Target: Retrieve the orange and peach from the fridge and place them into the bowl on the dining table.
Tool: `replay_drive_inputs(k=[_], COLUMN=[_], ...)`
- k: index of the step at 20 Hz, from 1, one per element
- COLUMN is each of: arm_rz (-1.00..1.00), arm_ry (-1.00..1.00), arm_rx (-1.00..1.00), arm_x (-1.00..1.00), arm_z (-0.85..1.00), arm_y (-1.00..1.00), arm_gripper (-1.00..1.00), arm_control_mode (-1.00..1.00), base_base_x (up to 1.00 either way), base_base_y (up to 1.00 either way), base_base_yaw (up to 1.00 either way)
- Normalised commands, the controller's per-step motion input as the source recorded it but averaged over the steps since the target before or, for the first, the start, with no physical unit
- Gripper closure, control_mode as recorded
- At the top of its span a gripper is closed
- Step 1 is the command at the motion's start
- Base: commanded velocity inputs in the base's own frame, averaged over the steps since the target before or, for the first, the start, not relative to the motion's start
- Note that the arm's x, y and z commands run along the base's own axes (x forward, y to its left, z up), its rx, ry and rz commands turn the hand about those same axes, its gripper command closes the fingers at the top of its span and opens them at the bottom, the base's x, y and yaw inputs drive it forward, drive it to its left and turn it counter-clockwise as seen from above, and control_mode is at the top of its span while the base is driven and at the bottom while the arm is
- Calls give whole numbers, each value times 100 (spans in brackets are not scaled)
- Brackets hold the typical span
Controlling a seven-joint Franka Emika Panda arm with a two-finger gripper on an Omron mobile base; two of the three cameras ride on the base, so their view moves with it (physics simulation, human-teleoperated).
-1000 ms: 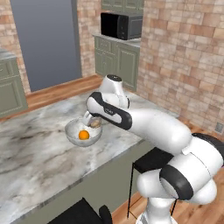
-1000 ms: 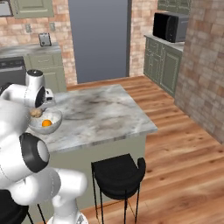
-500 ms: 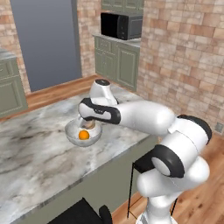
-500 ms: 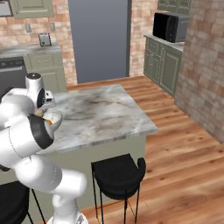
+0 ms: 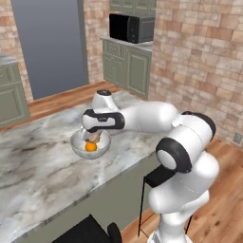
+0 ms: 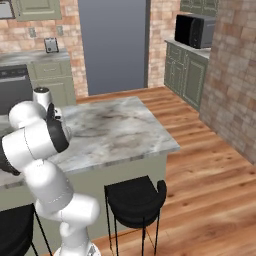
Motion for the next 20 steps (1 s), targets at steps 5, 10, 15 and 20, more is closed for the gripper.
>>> replay_drive_inputs(k=[5, 10, 15, 20], arm_rz=[-3, -4, -5, -9], arm_ry=[2, 0, 0, 0], arm_rx=[-1, -2, -3, 0], arm_x=[26, 42, 42, -51], arm_z=[-33, -22, -18, 9], arm_y=[0, 13, 16, 1], arm_gripper=[100, 100, -100, -100], arm_control_mode=[-100, -100, -100, -100], base_base_x=[0, 0, 0, 0], base_base_y=[0, 0, 0, 0], base_base_yaw=[0, 0, 0, 0])
